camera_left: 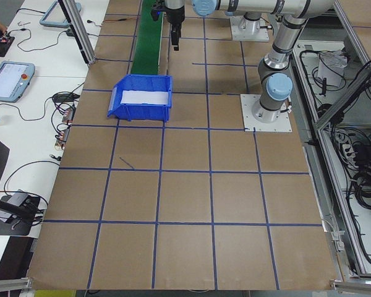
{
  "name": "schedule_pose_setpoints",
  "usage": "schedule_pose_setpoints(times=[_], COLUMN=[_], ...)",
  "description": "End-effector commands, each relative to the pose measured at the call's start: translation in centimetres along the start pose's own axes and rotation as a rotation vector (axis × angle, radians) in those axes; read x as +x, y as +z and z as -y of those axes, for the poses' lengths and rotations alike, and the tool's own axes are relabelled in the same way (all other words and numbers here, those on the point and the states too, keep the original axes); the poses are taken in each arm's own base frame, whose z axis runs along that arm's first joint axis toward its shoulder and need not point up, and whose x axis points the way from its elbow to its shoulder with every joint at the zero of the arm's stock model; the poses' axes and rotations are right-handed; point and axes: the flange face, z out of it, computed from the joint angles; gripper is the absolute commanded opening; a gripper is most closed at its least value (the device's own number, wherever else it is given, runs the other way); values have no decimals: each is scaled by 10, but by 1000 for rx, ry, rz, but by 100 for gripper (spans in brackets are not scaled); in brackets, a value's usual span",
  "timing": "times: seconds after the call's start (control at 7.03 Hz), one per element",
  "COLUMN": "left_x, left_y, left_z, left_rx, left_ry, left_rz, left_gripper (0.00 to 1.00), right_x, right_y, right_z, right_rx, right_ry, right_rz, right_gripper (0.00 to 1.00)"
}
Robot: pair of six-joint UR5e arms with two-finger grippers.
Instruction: Move block left to right into plate
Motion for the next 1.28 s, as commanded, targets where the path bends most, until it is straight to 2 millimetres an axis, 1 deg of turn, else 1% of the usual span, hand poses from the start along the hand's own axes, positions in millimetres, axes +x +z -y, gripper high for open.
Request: schedule_pose_setpoints(times=[0.0,0.14,0.28,0.43,0.57,0.71,0.85,1.0,1.14], left_x=[0,0,1,1,1,1,1,0,1], left_y=[0,0,0,0,0,0,0,0,0], left_z=[0,0,0,0,0,0,0,0,0], left_rx=[0,0,0,0,0,0,0,0,0], left_ry=[-2,-2,-2,0,0,0,0,-3,-2], left_rz=[0,0,0,0,0,0,0,0,0], left_gripper=[100,100,100,100,100,100,100,100,100], right_x=[-76,-101,-151,-218,-278,-364,-433,-474,-511], right_y=[-66,-115,-163,-211,-225,-220,-236,-244,-259], right_z=[59,92,149,189,202,195,166,145,120], right_rx=[-49,-44,14,70,59,-10,-6,-13,-22], right_ry=[-96,-91,-176,-253,-196,-137,-171,-235,-287], right_rz=[46,27,-63,-160,-216,-194,-201,-144,-84], right_gripper=[100,100,100,100,100,100,100,100,100])
